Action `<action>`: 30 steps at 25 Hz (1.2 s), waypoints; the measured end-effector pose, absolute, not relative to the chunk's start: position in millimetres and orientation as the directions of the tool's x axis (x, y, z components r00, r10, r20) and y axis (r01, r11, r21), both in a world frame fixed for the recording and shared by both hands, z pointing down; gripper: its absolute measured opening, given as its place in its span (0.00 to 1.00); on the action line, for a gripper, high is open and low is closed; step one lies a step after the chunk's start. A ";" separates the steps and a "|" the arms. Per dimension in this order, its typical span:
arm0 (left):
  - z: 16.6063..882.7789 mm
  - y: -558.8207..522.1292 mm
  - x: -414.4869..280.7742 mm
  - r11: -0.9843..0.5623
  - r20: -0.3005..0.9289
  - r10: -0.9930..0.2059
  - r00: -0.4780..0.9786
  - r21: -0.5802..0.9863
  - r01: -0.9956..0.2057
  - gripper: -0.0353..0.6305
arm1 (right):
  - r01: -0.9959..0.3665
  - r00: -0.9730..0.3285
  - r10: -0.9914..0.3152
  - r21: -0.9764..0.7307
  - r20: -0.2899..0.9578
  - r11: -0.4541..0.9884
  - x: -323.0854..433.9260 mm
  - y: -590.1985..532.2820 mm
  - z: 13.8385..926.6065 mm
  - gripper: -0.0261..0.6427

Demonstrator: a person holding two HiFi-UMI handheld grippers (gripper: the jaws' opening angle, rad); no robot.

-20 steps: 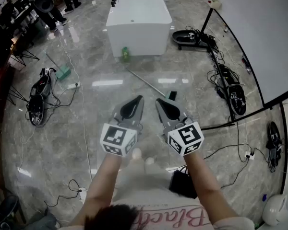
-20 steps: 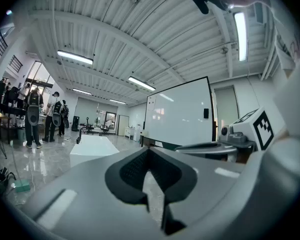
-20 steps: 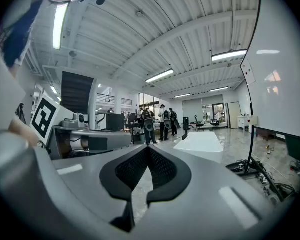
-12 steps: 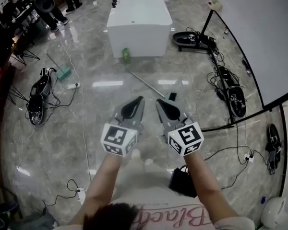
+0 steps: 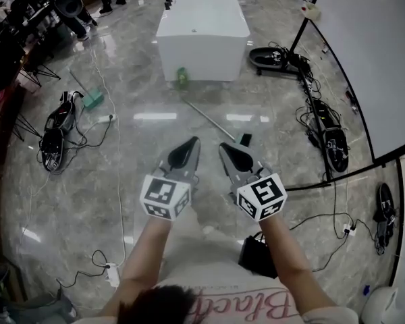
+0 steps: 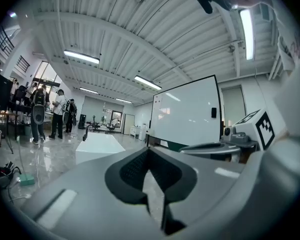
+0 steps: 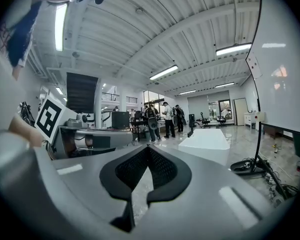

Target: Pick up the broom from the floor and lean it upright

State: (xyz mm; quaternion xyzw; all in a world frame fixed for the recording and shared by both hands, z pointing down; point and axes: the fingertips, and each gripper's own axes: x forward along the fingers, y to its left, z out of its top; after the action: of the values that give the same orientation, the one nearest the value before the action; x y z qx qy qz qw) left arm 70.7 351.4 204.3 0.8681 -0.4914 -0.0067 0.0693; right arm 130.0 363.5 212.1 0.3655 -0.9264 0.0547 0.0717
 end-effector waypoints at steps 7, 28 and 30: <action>208.2 316.4 54.1 -0.500 0.057 -0.860 0.507 0.105 -0.860 0.05 | -0.676 -0.725 -0.653 -0.044 0.217 0.736 114.0 336.5 225.9 0.04; 213.0 141.5 -17.6 -0.590 0.065 -0.801 0.595 0.085 -0.803 0.05 | -0.734 -0.655 -0.705 -0.009 0.270 0.679 34.0 157.5 234.5 0.04; 219.0 132.9 -22.6 -0.584 0.072 -0.804 0.591 0.098 -0.806 0.05 | -0.732 -0.657 -0.701 -0.012 0.276 0.682 31.6 147.5 237.6 0.04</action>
State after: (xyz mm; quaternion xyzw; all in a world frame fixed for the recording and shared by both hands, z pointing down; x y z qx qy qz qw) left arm -22.6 132.9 219.0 0.8898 -0.4523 0.0101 0.0599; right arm 31.6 147.5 237.6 0.3943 -0.9083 0.0609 0.1256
